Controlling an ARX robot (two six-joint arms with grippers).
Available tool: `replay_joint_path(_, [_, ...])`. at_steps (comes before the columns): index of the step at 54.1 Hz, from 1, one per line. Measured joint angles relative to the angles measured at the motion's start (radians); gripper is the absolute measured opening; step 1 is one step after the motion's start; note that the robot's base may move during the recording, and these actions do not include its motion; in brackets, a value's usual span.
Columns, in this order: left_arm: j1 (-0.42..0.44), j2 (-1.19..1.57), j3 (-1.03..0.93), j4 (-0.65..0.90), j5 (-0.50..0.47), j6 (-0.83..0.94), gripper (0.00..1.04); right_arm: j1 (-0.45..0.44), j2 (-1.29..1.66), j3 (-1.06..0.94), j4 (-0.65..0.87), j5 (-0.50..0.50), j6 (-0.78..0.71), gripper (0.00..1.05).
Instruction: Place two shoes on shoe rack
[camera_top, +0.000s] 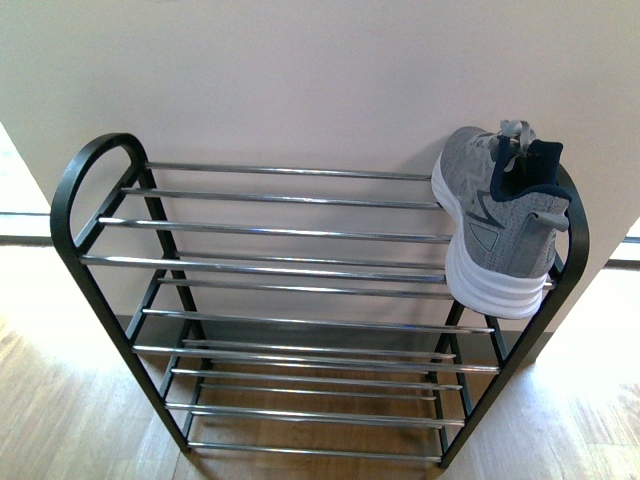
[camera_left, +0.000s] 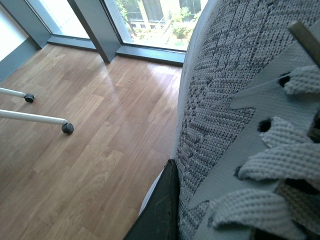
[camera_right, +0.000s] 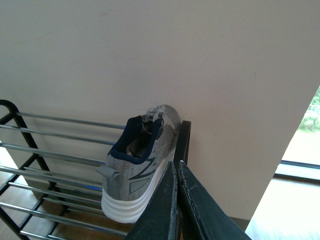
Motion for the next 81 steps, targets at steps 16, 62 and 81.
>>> replay_joint_path(16, [0.000,0.000,0.000,0.000,0.000,0.000,0.02,0.106,-0.139,-0.055,-0.085,0.130,0.000,0.02])
replay_joint_path(62, [0.000,0.000,0.000,0.000,0.000,0.000,0.02,0.172,-0.428,-0.100,-0.299,0.168,0.001,0.02])
replay_joint_path(81, [0.000,0.000,0.000,0.000,0.000,0.000,0.02,0.172,-0.620,-0.100,-0.498,0.168,0.001,0.02])
